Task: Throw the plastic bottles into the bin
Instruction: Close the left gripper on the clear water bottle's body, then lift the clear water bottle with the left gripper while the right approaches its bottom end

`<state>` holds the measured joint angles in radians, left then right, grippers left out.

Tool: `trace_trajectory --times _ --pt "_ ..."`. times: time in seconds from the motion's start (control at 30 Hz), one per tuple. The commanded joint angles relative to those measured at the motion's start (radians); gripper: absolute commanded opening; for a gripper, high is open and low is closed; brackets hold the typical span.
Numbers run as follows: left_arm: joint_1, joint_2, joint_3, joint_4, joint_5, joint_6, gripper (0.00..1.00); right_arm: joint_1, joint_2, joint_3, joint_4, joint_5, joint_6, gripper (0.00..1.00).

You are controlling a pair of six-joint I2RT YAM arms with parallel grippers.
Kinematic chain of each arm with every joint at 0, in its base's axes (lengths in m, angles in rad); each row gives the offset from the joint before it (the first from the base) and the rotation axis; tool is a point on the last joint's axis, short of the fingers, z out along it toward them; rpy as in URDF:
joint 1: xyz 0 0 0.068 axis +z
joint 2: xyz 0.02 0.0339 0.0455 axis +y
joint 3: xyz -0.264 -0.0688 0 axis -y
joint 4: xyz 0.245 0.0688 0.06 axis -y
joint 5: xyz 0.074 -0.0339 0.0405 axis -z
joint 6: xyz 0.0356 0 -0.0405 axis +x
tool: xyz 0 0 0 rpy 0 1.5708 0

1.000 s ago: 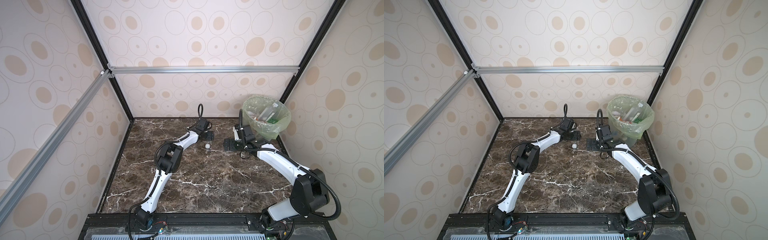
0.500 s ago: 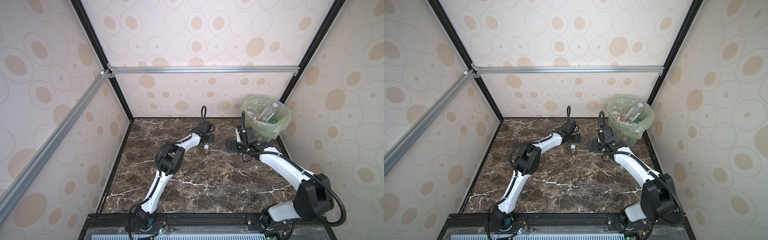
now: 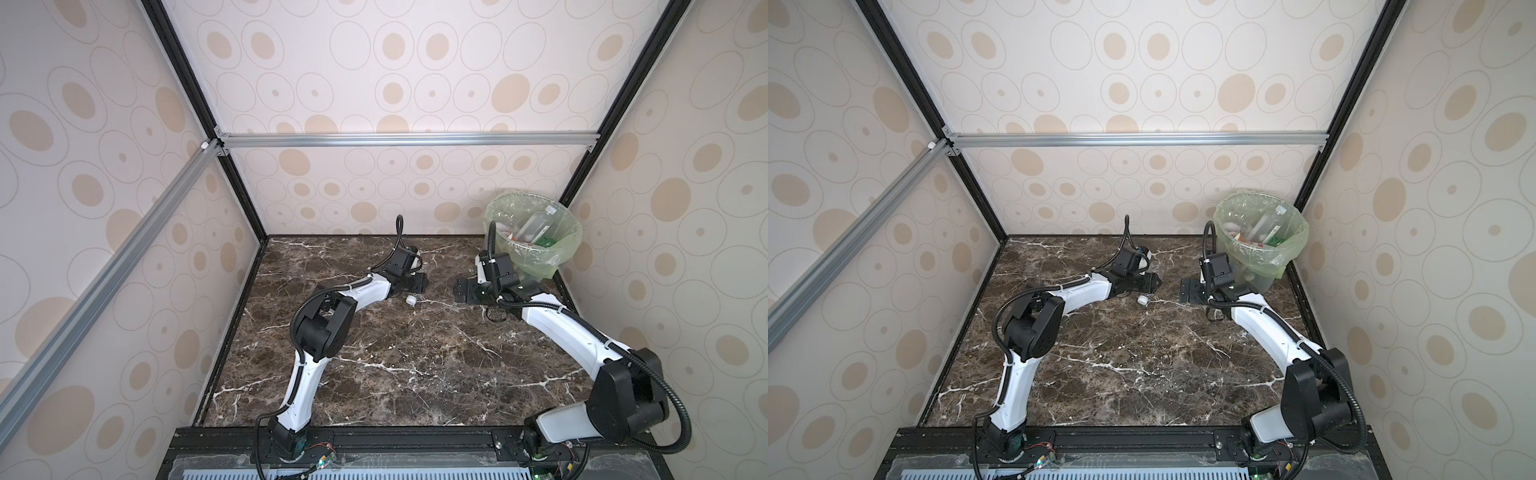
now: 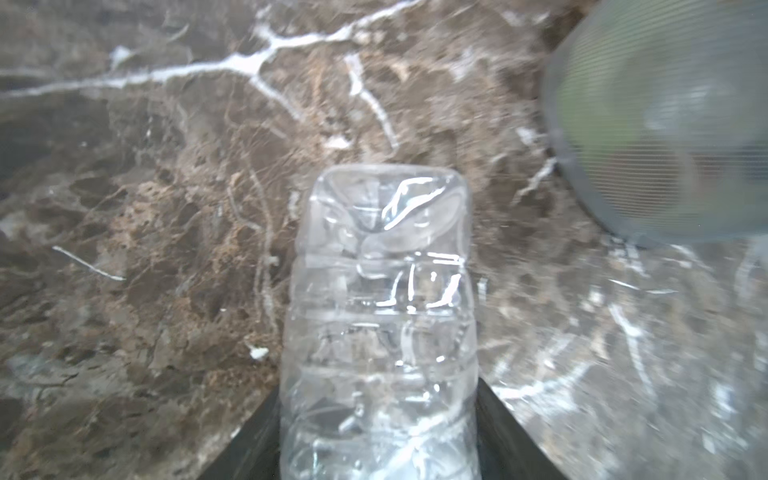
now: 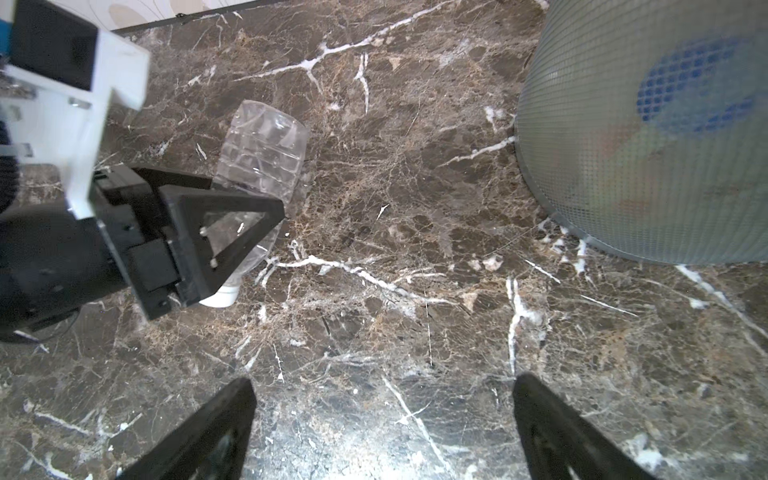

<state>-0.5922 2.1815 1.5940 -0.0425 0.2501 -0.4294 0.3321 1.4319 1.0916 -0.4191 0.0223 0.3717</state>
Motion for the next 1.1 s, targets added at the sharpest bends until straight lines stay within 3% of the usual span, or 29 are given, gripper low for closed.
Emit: trace_trajectory --times 0.0,0.27,0.73,1.07 --pt "-0.005 -0.088 -0.080 0.188 0.087 -0.008 0.62 -0.011 -0.037 0.004 -0.010 -0.041 0.029 1.00" --pt "-0.006 -0.213 -0.290 0.429 0.213 -0.091 0.63 -0.047 -0.023 0.042 0.036 -0.182 0.122 1.00" --pt "-0.007 -0.322 -0.434 0.526 0.284 -0.158 0.63 -0.047 0.146 0.168 0.166 -0.336 0.290 1.00" --pt "-0.020 -0.338 -0.459 0.543 0.284 -0.168 0.63 -0.028 0.226 0.219 0.230 -0.386 0.346 0.93"
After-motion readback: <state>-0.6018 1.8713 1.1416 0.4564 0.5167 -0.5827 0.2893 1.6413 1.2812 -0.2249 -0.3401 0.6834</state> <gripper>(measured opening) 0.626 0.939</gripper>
